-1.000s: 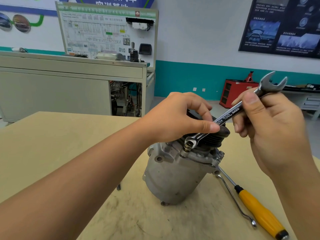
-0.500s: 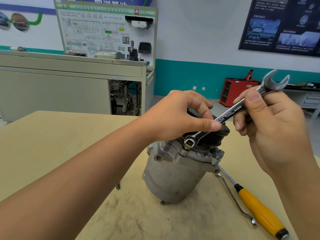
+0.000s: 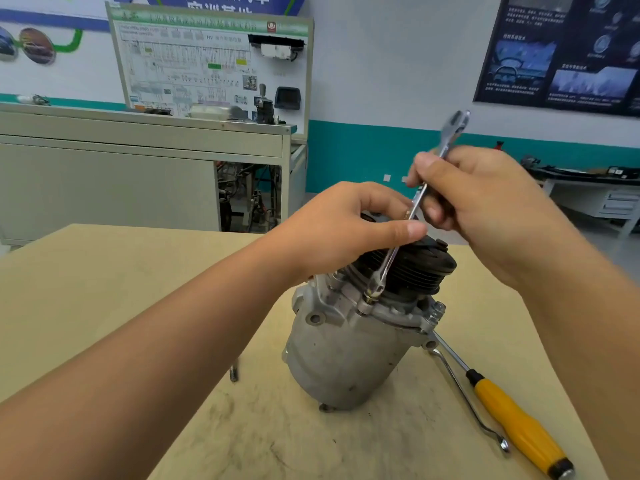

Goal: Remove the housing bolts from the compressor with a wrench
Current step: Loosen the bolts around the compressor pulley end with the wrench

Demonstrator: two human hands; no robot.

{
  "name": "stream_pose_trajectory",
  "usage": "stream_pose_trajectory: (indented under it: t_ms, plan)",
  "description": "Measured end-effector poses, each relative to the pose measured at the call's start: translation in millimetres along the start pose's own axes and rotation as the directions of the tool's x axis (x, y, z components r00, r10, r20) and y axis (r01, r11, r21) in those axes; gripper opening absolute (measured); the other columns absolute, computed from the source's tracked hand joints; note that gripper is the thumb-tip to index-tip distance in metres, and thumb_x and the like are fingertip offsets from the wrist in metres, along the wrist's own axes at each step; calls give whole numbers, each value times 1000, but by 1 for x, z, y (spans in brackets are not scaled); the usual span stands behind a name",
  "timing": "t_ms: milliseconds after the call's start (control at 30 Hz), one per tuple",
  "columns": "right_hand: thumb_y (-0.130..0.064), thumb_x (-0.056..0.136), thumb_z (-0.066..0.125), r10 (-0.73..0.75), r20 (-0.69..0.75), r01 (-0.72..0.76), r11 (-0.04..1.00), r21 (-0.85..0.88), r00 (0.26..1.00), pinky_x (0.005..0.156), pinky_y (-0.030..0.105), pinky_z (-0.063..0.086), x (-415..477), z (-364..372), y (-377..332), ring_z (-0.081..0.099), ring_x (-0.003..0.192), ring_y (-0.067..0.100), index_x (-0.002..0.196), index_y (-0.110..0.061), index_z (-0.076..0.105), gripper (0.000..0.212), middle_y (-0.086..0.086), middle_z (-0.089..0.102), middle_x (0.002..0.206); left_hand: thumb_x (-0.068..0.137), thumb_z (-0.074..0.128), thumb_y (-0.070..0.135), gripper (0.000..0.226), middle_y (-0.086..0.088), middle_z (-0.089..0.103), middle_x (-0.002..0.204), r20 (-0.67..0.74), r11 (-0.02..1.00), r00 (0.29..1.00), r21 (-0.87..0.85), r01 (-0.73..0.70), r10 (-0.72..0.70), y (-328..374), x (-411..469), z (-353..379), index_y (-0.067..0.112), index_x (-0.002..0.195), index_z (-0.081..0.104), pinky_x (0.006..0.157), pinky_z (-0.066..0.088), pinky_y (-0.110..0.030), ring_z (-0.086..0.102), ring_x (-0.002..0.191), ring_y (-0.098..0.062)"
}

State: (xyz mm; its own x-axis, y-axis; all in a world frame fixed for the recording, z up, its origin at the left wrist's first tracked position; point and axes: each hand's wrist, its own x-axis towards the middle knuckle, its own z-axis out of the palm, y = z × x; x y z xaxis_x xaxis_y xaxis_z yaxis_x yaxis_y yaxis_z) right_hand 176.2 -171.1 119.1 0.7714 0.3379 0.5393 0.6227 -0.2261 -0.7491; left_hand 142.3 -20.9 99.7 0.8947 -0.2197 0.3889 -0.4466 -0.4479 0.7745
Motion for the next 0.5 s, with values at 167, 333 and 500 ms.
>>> stream_pose_trajectory:
  t_ms: [167, 333, 500]
  plan:
    - [-23, 99, 45, -131, 114, 143, 985, -99, 985, 48, 13, 36, 6, 5, -13, 40, 42, 1, 86, -17, 58, 20, -12, 47, 42, 76, 75, 37, 23, 2, 71, 98, -96, 999, 995, -15, 37, -39, -5, -6, -3, 31, 60, 59, 97, 41, -30, 62, 97, -8]
    - [-32, 95, 46, -148, 192, 118, 980, 159, 970, 49, 12, 39, -8, -4, -14, 38, 40, 7, 72, -22, 63, 30, -4, 42, 40, 75, 79, 23, 31, 17, 66, 82, -42, 999, 999, -37, -9, 8, 0, -11, 0, 24, 60, 52, 89, 42, -20, 62, 90, -2]
    - [-62, 82, 43, -102, 122, 84, 986, 145, 987, 49, 15, 38, -29, -6, -4, 41, 45, 8, 65, -31, 63, 41, -5, 46, 43, 71, 81, 27, 22, 1, 66, 97, -1, 996, 999, 74, -47, 47, 7, -14, 7, 26, 66, 60, 90, 48, -36, 62, 96, -16]
